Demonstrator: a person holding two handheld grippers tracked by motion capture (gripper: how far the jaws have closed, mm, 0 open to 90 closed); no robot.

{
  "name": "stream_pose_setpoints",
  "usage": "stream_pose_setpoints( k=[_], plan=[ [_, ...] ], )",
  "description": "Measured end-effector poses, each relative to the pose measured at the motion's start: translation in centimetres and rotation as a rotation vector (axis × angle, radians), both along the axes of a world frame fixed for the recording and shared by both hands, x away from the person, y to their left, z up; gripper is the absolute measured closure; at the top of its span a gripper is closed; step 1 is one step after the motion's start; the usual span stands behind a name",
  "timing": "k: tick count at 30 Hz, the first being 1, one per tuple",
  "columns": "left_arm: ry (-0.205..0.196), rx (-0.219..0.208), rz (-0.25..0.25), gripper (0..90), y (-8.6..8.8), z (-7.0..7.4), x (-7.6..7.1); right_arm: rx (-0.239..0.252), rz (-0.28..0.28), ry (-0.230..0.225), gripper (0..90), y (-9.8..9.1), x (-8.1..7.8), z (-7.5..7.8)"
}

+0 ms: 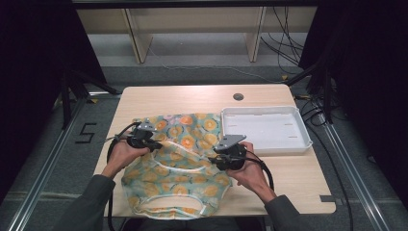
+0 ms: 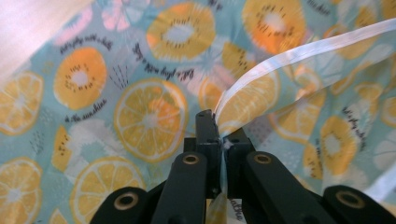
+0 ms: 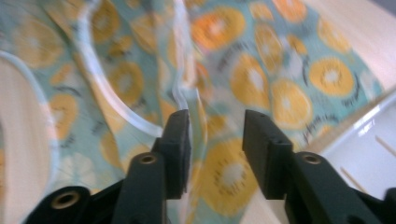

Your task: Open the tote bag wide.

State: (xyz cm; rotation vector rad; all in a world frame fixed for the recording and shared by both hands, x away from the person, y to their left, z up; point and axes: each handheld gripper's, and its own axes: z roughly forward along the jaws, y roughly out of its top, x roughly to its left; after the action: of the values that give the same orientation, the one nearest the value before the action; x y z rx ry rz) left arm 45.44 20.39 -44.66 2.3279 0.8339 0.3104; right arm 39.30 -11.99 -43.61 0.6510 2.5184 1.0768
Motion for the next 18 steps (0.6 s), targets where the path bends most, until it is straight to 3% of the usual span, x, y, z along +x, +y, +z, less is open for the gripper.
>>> stream_pose_setpoints(
  k=[3,6,9,12,13,14,15,16,17,18],
  plan=[
    [-0.001,-0.005,0.015,88.2,0.2,-0.2,0.1,-0.012,0.093,-0.003,56.0,1.1,-1.5,0.5],
    [0.004,-0.004,0.015,88.1,0.5,0.0,0.1,-0.055,0.162,0.002,55.4,2.6,-2.7,-0.1],
    [0.000,-0.011,0.010,87.8,0.5,0.0,0.0,-0.133,0.182,0.014,53.8,3.7,-3.0,-1.3],
    [0.010,-0.013,0.009,87.1,0.4,-0.2,0.1,-0.218,0.185,-0.007,54.2,4.3,-2.4,-2.7],
    [0.010,-0.021,0.022,86.4,0.4,-0.3,0.1,-0.238,0.174,0.006,61.2,4.4,-2.3,-3.1],
    [0.022,-0.026,0.022,85.4,0.4,-0.5,0.0,-0.271,0.196,-0.013,68.3,4.4,-2.0,-3.3],
    [0.044,-0.023,0.007,82.4,0.5,-0.5,-0.1,-0.305,0.220,-0.008,81.2,4.4,-1.8,-3.5],
    [0.056,-0.035,0.012,76.9,0.6,-0.5,-0.3,-0.313,0.230,-0.019,87.4,4.3,-1.7,-3.5],
    [0.058,-0.038,0.017,67.7,0.7,-0.3,-0.6,-0.303,0.227,-0.015,90.0,4.1,-1.6,-3.3],
    [0.058,-0.051,0.028,61.5,0.7,-0.1,-0.9,-0.294,0.221,0.039,90.0,4.0,-1.6,-3.0]
  ],
)
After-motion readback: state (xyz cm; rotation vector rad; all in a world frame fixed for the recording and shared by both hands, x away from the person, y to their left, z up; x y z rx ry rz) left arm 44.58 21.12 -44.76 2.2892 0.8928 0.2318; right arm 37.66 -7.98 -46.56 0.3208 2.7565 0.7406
